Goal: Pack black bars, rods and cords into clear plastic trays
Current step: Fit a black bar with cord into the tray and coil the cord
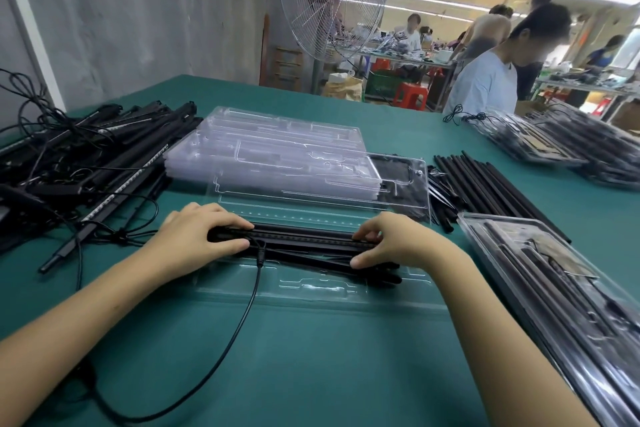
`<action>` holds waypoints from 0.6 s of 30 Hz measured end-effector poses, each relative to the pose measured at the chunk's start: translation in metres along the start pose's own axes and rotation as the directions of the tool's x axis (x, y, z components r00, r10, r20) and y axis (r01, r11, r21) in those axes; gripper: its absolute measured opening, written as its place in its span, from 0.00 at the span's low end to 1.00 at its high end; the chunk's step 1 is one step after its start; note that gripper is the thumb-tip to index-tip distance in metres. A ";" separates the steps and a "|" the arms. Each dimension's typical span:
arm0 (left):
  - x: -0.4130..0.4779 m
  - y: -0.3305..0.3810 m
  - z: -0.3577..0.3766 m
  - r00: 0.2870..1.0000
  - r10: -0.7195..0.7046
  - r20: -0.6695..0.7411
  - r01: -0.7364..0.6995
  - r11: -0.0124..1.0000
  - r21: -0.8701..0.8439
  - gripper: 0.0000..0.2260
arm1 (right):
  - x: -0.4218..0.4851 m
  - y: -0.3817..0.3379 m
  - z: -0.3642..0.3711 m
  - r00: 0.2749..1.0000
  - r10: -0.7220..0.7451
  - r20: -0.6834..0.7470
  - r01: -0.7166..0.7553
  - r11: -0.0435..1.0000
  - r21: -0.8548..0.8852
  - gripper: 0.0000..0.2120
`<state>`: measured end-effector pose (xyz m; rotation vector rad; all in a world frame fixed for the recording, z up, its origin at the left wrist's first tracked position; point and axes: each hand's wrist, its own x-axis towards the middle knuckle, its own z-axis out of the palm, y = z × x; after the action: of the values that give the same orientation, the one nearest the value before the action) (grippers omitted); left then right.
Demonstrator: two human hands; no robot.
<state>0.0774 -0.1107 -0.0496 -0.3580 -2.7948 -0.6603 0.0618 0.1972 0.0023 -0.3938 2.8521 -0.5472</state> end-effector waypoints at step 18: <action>0.001 -0.002 0.006 0.999 0.028 -0.022 -0.025 0.994 0.106 0.13 | -0.005 0.004 0.013 0.997 -0.027 -0.071 0.021 0.996 -0.083 0.27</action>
<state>0.0747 -0.1097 -0.0559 -0.3635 -2.7843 -0.5051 0.0690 0.1979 -0.0105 -0.4311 2.9498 -0.4580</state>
